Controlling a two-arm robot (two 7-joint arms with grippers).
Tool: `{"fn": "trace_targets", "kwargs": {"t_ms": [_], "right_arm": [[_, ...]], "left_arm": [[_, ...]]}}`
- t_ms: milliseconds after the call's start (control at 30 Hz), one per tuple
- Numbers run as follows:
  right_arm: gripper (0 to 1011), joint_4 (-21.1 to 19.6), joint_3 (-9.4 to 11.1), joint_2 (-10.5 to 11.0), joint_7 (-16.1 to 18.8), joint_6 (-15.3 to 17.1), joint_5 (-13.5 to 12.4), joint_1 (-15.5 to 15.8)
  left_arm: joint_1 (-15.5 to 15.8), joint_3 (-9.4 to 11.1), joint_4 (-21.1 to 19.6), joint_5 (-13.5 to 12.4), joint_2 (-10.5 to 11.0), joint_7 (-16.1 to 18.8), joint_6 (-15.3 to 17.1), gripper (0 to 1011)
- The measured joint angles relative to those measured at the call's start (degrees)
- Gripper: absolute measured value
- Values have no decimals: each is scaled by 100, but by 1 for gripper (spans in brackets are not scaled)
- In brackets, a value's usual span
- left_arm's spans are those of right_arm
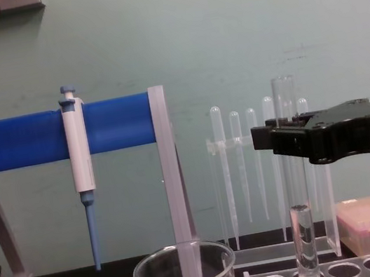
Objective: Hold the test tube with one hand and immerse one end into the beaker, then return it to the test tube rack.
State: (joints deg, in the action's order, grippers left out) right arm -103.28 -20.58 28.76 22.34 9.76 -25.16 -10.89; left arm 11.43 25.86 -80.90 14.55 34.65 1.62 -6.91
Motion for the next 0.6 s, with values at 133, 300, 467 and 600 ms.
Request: {"fn": "trace_targets", "kwargs": {"t_ms": [133, 300, 467, 600], "right_arm": [[239, 0, 0, 0, 0, 0, 0, 0], [239, 0, 0, 0, 1, 0, 0, 0], [239, 0, 0, 0, 1, 0, 0, 0], [241, 0, 0, 0, 1, 0, 0, 0]], "left_arm": [[-1, 0, 0, 0, 0, 0, 0, 1000], [0, 0, 0, 0, 0, 0, 0, 1000], [0, 0, 0, 0, 0, 0, 0, 1000], [0, 0, 0, 0, 0, 0, 0, 1000]]}}
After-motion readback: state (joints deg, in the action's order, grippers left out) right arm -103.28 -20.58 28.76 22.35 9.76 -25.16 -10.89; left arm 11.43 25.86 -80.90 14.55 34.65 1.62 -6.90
